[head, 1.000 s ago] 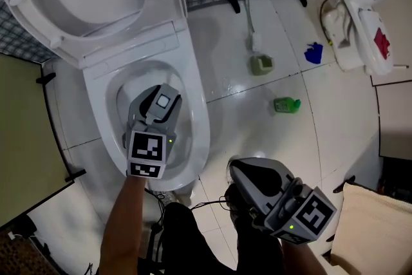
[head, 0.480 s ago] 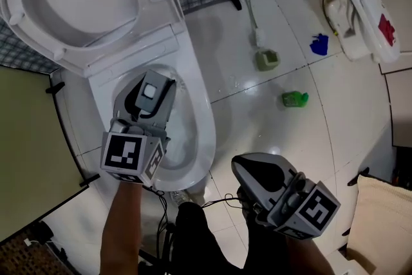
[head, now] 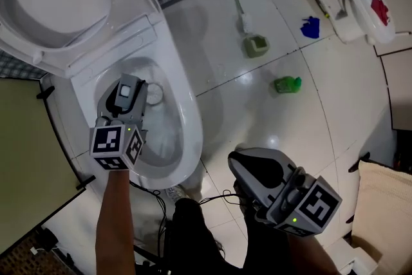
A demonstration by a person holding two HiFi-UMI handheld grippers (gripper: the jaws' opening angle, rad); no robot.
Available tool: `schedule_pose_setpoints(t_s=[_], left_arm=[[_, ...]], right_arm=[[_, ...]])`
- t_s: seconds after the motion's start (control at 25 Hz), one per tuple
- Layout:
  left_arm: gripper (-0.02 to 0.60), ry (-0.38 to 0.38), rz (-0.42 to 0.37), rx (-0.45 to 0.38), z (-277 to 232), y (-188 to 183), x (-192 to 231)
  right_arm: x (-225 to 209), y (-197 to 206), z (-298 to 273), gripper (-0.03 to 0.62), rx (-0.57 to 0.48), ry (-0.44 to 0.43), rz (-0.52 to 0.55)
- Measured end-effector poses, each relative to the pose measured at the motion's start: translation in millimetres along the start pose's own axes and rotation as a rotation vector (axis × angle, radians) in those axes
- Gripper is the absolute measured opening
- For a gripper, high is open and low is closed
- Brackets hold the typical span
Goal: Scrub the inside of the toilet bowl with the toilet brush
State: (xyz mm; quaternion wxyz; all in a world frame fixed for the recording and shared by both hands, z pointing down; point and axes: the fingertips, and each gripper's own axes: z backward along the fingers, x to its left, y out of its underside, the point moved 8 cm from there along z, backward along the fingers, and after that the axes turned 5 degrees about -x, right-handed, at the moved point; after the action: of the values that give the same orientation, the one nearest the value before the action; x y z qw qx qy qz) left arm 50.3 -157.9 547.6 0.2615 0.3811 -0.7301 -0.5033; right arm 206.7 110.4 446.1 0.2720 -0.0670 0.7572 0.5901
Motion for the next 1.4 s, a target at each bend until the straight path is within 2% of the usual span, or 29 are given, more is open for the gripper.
schedule_pose_setpoints(t_s=[0.12, 0.28, 0.48, 0.76, 0.96, 1.16, 1.4], left_arm=[[0.212, -0.039, 0.032, 0.003, -4.3, 3.8, 11.6], [0.210, -0.042, 0.075, -0.078, 3.1, -32.4, 16.1], [0.207, -0.049, 0.080, -0.191, 5.6, -77.8, 16.0], [0.204, -0.068, 0.052, -0.166, -9.9, -56.1, 14.0], [0.204, -0.091, 0.116, -0.142, -7.4, -27.0, 28.4], [0.204, -0.117, 0.130, -0.118, -6.7, -1.8, 41.2], [0.199, -0.129, 0.144, -0.221, 9.6, -36.3, 52.0]], right_arm=[[-5.9, 2.9, 9.0, 0.000, 0.008, 0.019, 0.010], [-6.2, -1.5, 13.2, 0.000, 0.011, 0.020, 0.002], [-1.7, -11.4, 6.6, 0.000, 0.008, 0.000, 0.013], [-7.6, -5.7, 1.0, 0.000, 0.023, 0.008, 0.016], [-3.9, 4.2, -5.1, 0.000, 0.044, -0.001, 0.009], [0.0, 11.0, -12.1, 0.000, 0.053, 0.004, 0.024], [8.3, 10.2, -18.8, 0.000, 0.063, -0.012, 0.019]])
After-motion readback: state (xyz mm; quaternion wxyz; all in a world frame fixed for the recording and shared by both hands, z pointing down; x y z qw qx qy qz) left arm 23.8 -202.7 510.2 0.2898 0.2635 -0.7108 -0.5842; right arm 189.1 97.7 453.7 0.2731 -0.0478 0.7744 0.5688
